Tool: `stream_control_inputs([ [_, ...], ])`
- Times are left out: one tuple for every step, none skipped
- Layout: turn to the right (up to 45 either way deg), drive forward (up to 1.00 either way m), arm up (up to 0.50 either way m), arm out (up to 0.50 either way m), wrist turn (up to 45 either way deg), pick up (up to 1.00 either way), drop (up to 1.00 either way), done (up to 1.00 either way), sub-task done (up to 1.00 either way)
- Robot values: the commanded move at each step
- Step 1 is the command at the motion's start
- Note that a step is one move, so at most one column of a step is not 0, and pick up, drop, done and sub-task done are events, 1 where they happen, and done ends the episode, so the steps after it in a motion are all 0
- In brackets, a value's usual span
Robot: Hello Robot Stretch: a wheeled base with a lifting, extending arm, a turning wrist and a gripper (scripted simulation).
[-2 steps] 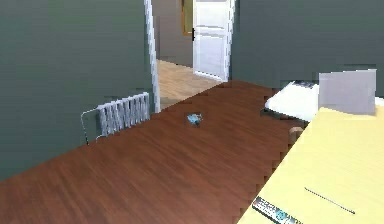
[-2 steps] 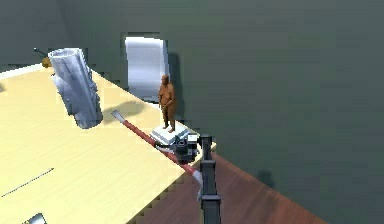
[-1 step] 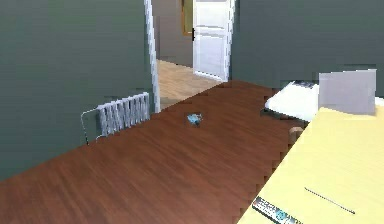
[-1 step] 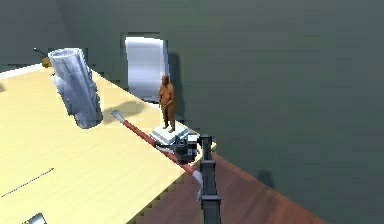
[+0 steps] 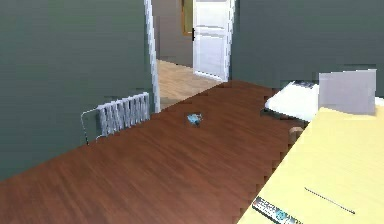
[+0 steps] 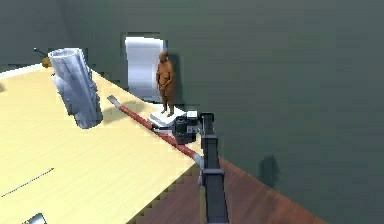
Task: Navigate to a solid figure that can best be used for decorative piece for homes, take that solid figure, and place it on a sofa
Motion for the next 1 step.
stream_control_inputs([
  [0.0,0.00,0.24,0.00,0.0,0.00,0.00,0.00,0.00],
])
